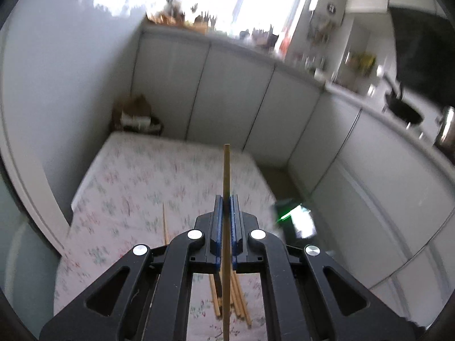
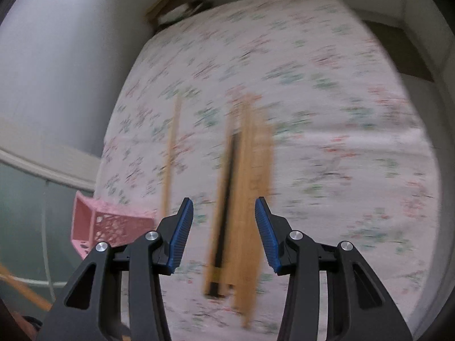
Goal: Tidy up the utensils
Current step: 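Lift the chopstick with the left tool while the right tool grasps another chopstick, then carry both held chopsticks upright over the pink mesh cup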
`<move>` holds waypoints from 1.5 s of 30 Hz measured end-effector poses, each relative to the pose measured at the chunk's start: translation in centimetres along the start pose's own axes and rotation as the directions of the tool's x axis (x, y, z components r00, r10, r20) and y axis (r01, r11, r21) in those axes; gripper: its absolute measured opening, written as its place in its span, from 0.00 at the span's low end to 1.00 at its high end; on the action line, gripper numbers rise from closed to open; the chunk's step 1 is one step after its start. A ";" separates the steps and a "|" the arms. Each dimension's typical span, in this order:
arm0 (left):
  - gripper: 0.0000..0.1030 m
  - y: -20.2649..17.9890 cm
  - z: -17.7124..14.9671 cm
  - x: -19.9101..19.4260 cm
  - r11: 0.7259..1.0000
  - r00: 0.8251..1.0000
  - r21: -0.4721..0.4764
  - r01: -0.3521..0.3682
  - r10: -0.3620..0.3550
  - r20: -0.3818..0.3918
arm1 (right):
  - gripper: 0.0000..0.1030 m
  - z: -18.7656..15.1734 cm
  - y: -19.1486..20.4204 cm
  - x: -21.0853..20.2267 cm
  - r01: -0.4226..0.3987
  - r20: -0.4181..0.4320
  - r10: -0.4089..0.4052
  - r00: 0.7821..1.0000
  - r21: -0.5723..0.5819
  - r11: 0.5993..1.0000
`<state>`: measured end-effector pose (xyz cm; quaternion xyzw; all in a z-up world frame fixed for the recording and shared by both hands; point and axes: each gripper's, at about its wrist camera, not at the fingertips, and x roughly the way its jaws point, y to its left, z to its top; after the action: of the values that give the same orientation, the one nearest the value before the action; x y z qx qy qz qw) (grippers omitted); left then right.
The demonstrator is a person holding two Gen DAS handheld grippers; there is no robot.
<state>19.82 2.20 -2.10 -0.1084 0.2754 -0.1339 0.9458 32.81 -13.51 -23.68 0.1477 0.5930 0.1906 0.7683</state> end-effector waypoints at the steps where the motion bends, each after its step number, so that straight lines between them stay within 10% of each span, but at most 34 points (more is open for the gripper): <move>1: 0.04 0.4 0.4 -0.9 1.000 1.000 -0.006 0.002 -0.002 0.022 | 0.42 0.5 1.1 1.0 0.002 -0.014 -0.002 1.000 -0.011 1.000; 7: 0.04 3.7 2.1 -5.3 0.997 0.982 -0.041 -0.062 0.069 0.174 | 0.36 4.4 5.9 6.8 0.027 -0.070 -0.032 0.997 -0.074 0.997; 16: 0.04 7.1 2.3 -4.6 0.989 0.970 -0.102 -0.110 0.130 0.206 | 0.08 7.7 9.5 12.3 0.224 -0.091 -0.242 0.966 -0.172 0.959; 27: 0.04 7.8 1.9 -3.5 0.988 0.959 -0.074 -0.135 0.149 0.240 | 0.07 5.9 7.7 -0.8 0.138 0.238 -0.112 0.965 -0.096 0.986; 30: 0.04 7.7 1.6 -3.2 0.989 0.960 -0.060 -0.135 0.146 0.238 | 0.07 4.8 8.0 -5.8 0.079 0.366 -0.039 0.930 -0.095 0.992; 38: 0.04 7.5 0.7 -1.9 0.981 0.951 0.001 -0.192 0.186 0.245 | 0.07 1.0 8.5 -11.4 -0.101 0.641 0.160 0.751 -0.128 0.987; 45: 0.04 7.4 0.2 -0.7 0.976 0.951 0.041 -0.214 0.198 0.238 | 0.07 -0.2 9.0 -12.3 -0.107 0.694 0.184 0.696 -0.153 0.982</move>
<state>20.75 9.44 -3.68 -0.0625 0.1680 -0.0300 0.9833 28.77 -11.32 -9.10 0.2169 0.2305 0.2094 0.9252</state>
